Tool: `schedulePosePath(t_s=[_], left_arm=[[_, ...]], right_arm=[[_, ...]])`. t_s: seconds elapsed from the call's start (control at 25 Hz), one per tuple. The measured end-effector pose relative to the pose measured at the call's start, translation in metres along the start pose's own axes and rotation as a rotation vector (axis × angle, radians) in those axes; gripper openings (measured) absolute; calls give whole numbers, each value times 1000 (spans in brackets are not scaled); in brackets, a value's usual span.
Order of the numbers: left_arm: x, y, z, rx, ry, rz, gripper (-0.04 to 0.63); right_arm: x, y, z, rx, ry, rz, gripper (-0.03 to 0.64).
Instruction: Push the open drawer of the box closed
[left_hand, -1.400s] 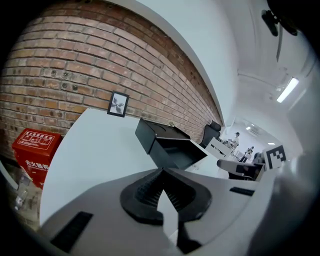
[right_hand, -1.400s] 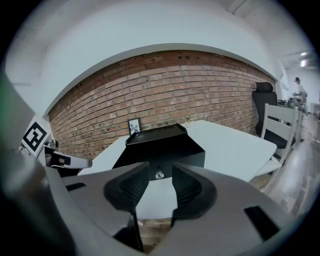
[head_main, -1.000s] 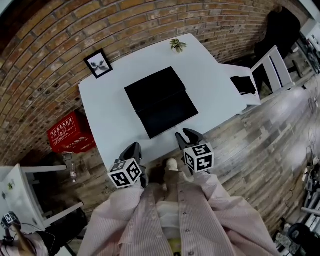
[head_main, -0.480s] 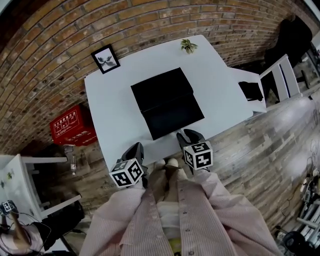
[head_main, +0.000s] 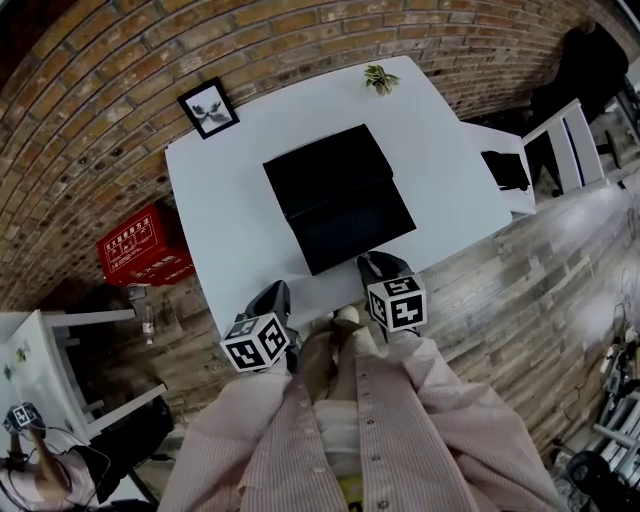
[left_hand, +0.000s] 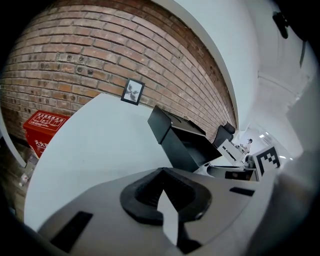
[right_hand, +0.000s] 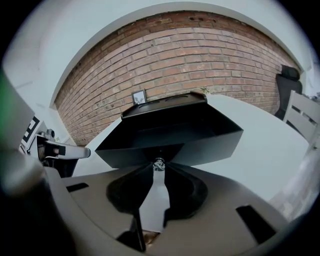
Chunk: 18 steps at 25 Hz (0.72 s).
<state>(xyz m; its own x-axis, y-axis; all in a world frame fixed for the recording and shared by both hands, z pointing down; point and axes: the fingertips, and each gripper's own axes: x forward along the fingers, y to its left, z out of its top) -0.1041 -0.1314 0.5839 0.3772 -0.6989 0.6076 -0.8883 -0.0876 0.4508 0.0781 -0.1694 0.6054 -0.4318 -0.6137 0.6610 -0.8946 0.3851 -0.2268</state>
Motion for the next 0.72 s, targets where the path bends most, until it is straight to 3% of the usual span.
schedulePosePath(t_s=[0.72], left_arm=[[5,-5,15,18,-17,-25,-5]], right_arm=[[-3,-2,2,9,13,-11,71]])
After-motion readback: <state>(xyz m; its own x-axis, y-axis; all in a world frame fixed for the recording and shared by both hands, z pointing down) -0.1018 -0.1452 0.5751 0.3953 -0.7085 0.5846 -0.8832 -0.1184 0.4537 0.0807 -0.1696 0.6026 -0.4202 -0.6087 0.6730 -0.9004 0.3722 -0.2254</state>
